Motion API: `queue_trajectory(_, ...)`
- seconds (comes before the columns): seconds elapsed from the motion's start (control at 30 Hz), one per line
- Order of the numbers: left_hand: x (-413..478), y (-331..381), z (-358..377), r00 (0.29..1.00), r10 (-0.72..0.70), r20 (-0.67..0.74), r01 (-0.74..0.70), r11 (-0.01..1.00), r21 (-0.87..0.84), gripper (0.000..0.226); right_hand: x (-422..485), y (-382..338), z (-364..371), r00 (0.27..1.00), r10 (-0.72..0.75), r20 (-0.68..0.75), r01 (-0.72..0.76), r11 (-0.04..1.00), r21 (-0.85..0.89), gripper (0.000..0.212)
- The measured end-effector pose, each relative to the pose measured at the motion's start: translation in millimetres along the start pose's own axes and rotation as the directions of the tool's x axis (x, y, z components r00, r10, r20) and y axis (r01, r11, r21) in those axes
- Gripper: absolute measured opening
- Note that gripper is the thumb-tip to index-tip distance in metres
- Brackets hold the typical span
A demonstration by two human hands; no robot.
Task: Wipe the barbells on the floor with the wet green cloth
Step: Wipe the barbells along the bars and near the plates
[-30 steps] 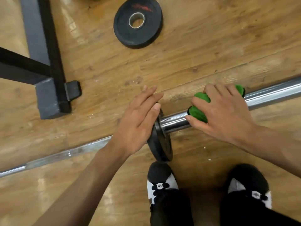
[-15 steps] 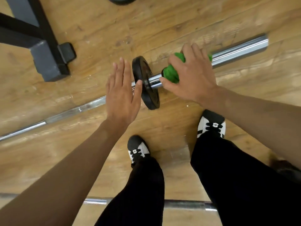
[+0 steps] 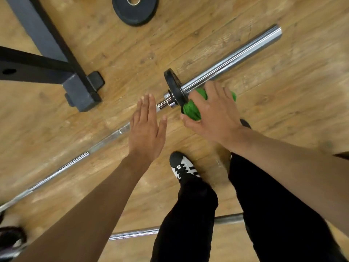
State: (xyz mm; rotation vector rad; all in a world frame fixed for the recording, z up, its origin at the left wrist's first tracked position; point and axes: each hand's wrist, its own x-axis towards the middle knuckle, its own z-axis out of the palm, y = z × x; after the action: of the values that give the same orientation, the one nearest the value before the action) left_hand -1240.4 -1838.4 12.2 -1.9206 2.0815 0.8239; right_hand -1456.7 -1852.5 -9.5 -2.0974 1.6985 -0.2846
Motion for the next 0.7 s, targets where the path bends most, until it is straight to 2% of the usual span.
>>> queue_trajectory(0.13,-20,-14,-13,0.999,0.021,-0.028,-0.02,0.999,0.036,0.071,-16,-40,2,1.0,0.001,0.028,-0.002,1.0,0.028,0.056)
queue_trajectory(0.27,-36,-20,-17,0.997,-0.064,-0.041,0.064,0.998,0.017,0.072,-17,-65,1,0.995,-0.008,0.1,0.006,1.0,0.024,0.058)
queue_trajectory(0.47,-61,-22,-28,0.988,-0.103,-0.118,0.098,0.994,-0.048,0.072,-12,-91,-10,0.991,-0.091,0.097,0.092,0.996,-0.009,0.056)
queue_trajectory(0.7,-75,-53,-15,0.996,-0.084,-0.043,0.082,0.995,-0.047,0.077,-16,-102,12,0.996,0.003,0.085,0.003,0.998,-0.067,0.06)
